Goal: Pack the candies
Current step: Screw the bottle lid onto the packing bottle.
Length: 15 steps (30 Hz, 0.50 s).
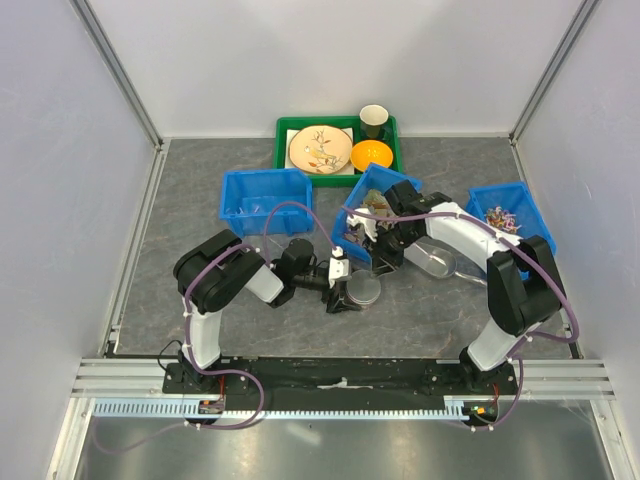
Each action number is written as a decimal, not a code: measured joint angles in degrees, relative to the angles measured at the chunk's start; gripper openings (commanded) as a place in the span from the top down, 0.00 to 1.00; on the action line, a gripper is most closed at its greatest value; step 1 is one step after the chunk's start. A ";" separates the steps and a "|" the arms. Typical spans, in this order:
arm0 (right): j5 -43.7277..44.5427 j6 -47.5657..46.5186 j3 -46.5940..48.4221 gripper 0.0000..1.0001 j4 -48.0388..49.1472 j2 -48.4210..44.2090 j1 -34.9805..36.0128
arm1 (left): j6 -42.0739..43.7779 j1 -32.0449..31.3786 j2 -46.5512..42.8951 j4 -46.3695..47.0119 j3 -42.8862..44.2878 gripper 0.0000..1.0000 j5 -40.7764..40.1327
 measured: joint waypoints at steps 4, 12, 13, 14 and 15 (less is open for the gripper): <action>0.79 -0.07 -0.07 0.44 -3.50 -0.17 -0.39 | 0.00 0.13 0.00 0.04 0.00 0.17 -0.55; 2.62 0.39 1.31 0.11 -7.87 -4.31 -4.26 | 0.04 1.22 -1.36 -0.81 -0.63 0.09 -4.11; 2.67 0.55 1.95 0.07 -7.82 -5.14 -4.90 | 0.07 1.27 -1.79 -1.29 -0.81 0.09 -4.68; 2.69 0.61 2.60 0.04 -7.76 -6.12 -5.51 | 0.26 1.31 -2.27 -2.03 -0.94 0.07 -5.35; 2.73 0.72 3.10 0.02 -7.61 -7.15 -6.12 | 0.59 1.40 -2.71 -2.95 -1.11 0.06 -6.23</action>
